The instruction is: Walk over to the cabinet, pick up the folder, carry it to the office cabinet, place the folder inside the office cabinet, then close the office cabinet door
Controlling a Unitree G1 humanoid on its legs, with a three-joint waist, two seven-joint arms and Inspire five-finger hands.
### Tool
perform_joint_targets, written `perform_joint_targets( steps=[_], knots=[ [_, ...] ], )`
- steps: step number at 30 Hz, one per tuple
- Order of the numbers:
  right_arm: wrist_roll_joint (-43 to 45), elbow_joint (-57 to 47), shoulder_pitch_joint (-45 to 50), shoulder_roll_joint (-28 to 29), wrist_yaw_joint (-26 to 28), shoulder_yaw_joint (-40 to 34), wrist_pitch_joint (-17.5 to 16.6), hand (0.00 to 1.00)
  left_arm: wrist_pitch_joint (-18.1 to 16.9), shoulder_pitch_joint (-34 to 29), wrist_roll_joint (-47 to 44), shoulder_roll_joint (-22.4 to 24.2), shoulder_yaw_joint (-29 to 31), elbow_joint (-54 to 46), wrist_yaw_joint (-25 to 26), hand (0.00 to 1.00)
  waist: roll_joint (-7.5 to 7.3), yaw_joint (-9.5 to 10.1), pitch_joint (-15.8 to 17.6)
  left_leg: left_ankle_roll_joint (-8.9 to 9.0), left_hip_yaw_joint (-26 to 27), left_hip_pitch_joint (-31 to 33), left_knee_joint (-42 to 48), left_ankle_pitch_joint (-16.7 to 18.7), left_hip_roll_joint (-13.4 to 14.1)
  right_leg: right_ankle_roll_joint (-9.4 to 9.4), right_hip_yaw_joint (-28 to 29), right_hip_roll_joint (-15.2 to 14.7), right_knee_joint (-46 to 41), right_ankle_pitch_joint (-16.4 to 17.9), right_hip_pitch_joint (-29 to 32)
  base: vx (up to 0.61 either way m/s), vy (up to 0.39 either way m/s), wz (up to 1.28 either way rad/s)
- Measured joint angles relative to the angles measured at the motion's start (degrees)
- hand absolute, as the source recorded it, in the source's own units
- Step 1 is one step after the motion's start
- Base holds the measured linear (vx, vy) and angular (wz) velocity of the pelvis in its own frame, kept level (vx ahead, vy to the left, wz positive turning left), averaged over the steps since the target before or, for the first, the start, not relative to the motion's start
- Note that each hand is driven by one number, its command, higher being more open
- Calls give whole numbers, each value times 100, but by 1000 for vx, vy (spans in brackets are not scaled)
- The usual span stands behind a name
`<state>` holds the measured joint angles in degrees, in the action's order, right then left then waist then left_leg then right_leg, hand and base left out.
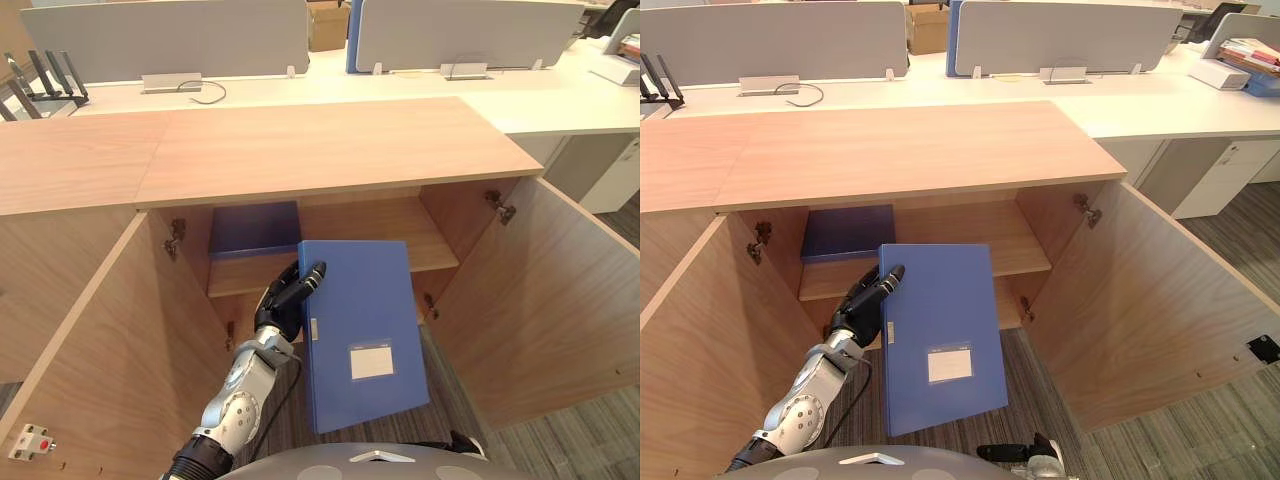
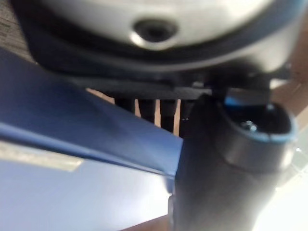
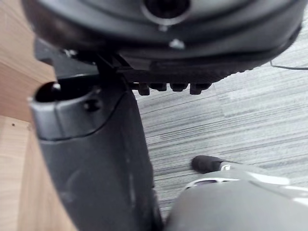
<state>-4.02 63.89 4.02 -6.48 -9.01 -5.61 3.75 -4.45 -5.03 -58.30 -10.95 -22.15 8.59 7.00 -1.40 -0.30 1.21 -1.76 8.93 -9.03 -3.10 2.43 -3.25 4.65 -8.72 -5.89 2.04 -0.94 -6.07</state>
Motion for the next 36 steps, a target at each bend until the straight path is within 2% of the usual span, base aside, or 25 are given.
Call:
perform_joint_targets(
  steps=[6, 8, 14, 21, 24, 31, 36],
  knots=[
    [553, -1900, 390, 45, -45, 35, -84, 100, -5, 0, -63, -10, 208, -242, 0, 0, -12, -38, 13, 16, 95, 66, 94, 45, 6, 0, 118, 1, -92, -1, 112, -27, 0, -9],
    [744, -2594, 407, 63, -118, -194, -98, 100, -28, 4, -83, 1, 394, -466, 1, 0, -18, -110, 13, 9, 105, 65, 123, 69, 6, 0, 131, -8, -98, 0, 126, -47, 1, -2],
    [933, -3664, 393, 125, -476, -870, -201, 100, -136, 253, -215, 98, 770, -1047, 0, 0, -38, -121, -2, 27, 198, 101, 237, 141, 28, -3, 222, -20, -99, -8, 118, -9, 10, -8],
    [591, -4257, -130, -69, -755, -1453, -189, 100, -315, 796, -163, 107, 1335, -1668, -25, 0, -44, -145, -4, 16, 224, 147, 298, 154, 50, -27, 261, 8, -99, -37, 153, -1, -4, -3],
    [436, -4504, -329, -267, -790, -1530, -191, 100, -528, 832, -178, 101, 1590, -2083, -148, 0, -43, -122, -4, 14, 203, 135, 314, 156, 54, -27, 245, 10, -99, -38, 119, -17, -7, 3],
    [424, -4732, -560, -287, -781, -1569, -192, 100, -923, 1170, -261, 102, 2062, -2558, -258, 0, -41, -57, -4, 2, 170, 145, 391, 175, 56, -27, 211, 7, -136, -37, 89, -29, -7, 3],
    [631, -4739, -782, -382, -701, -1547, -211, 100, -1022, 1260, -443, 99, 2283, -2699, -398, 0, -28, -8, -2, 0, 167, 144, 398, 173, 50, -27, 209, 7, -147, -37, 90, 0, 0, 0]
  ],
)
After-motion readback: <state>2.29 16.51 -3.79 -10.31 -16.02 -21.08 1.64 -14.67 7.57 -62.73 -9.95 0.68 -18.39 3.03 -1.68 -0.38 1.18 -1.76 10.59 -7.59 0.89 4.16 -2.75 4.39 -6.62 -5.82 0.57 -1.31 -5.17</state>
